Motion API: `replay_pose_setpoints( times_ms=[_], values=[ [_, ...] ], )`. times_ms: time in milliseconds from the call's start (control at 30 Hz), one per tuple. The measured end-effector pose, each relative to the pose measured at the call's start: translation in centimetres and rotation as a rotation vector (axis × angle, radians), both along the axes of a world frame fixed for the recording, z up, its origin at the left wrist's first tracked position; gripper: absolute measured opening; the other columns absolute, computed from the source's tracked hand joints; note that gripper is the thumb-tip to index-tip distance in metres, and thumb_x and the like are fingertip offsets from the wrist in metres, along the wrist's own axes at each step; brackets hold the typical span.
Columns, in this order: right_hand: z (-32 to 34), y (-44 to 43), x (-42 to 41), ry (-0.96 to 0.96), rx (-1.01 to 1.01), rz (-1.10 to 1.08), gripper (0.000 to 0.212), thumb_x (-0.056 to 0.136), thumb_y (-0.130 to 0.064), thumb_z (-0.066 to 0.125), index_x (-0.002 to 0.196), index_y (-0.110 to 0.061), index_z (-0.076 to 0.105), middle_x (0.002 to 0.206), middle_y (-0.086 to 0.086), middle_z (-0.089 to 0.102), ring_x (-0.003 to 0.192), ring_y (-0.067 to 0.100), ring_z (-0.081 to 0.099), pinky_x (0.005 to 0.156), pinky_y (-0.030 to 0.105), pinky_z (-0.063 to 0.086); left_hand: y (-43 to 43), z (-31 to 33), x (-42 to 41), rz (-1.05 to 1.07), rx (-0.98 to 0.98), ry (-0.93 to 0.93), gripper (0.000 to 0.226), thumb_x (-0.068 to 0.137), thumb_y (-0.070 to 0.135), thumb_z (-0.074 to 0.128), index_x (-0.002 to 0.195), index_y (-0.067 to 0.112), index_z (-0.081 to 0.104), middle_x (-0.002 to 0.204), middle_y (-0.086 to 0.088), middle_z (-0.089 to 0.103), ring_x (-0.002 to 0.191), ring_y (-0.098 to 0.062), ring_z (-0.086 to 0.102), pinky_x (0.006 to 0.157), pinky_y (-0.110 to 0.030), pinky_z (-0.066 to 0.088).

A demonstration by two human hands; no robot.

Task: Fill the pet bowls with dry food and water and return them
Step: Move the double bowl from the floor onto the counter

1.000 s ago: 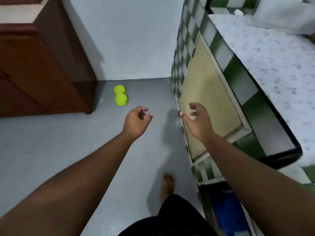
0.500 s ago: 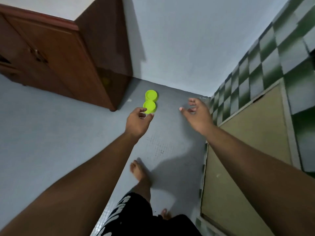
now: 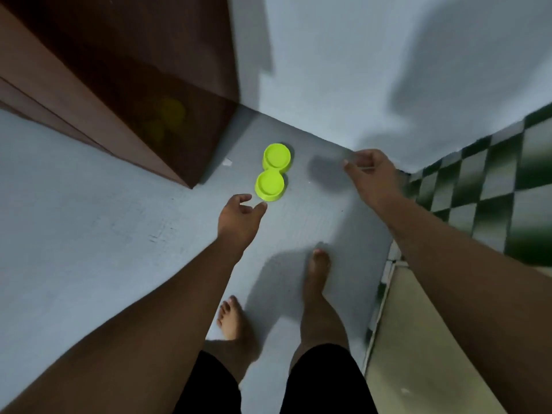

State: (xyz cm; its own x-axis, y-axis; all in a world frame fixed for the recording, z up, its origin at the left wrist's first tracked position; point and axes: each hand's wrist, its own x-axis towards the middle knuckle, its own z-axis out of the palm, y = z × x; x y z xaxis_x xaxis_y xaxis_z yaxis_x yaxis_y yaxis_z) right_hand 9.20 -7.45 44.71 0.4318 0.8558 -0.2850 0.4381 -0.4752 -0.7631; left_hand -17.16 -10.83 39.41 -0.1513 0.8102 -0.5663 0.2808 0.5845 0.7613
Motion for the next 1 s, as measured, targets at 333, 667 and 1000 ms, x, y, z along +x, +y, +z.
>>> replay_pose_setpoints(
  times_ms=[333,667,1000],
  values=[
    [-30.5,20.7,3.1,-0.022,-0.058,0.248,0.044,0.083,-0.038,0.078,0.118,-0.016,0.063,0.104,-0.001,0.065,0.088,0.013,0.063,0.085,0.024,0.049,11.9,-29.8,7.5,0.345,-0.080,-0.168,0.058,0.079,0.047,0.076,0.128,0.025,0.055,0.106,-0.003,0.065,0.105,-0.025,0.066,0.098,-0.052,0.055],
    [-51.8,32.3,1.7,-0.096,-0.122,0.387,0.062,0.083,-0.033,0.079,0.134,-0.007,0.054,0.134,0.015,0.057,0.122,0.024,0.056,0.095,0.025,0.043,13.3,-51.0,9.2,0.682,-0.154,-0.214,0.072,0.078,0.039,0.078,0.141,0.022,0.048,0.118,-0.013,0.068,0.110,-0.032,0.067,0.099,-0.058,0.054],
    [-53.8,32.7,0.2,-0.004,-0.171,0.476,0.064,0.075,-0.029,0.084,0.129,-0.008,0.057,0.120,0.014,0.068,0.106,0.026,0.067,0.097,0.043,0.053,15.6,-49.6,9.8,0.508,-0.027,-0.208,0.032,0.103,0.032,0.058,0.132,0.021,0.064,0.120,-0.004,0.068,0.098,-0.015,0.061,0.091,-0.039,0.055]
  ],
)
